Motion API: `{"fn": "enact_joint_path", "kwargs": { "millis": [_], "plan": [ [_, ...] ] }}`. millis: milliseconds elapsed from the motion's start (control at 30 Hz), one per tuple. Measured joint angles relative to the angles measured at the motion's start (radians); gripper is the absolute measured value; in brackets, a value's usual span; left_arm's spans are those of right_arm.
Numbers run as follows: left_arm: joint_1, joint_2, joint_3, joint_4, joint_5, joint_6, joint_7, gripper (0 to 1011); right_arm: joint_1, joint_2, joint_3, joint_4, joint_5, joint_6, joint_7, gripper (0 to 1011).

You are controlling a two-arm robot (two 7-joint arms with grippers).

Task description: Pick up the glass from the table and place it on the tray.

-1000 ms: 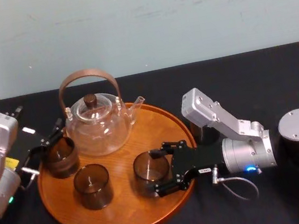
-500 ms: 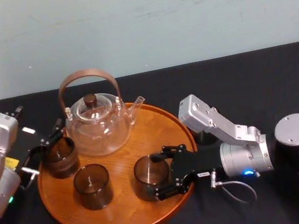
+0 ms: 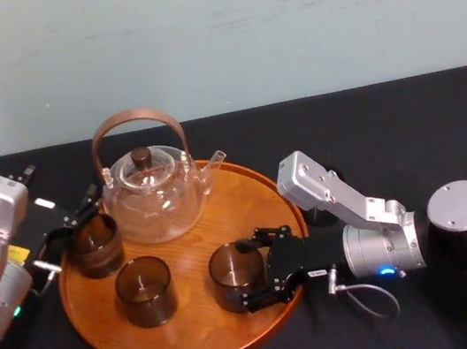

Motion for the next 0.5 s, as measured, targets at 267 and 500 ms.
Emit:
{"fn": "enact_joint_path", "kwargs": {
  "millis": [267, 500],
  "plan": [
    [0.000, 0.000, 0.000, 0.000, 0.000, 0.000, 0.000, 1002, 0.000, 0.001, -0.001, 0.002, -0.002, 0.004, 0.003, 956],
    [0.000, 0.000, 0.000, 0.000, 0.000, 0.000, 0.000, 1001, 0.000, 0.001, -0.001, 0.002, 0.000, 0.004, 0.005, 1002]
  ]
}}
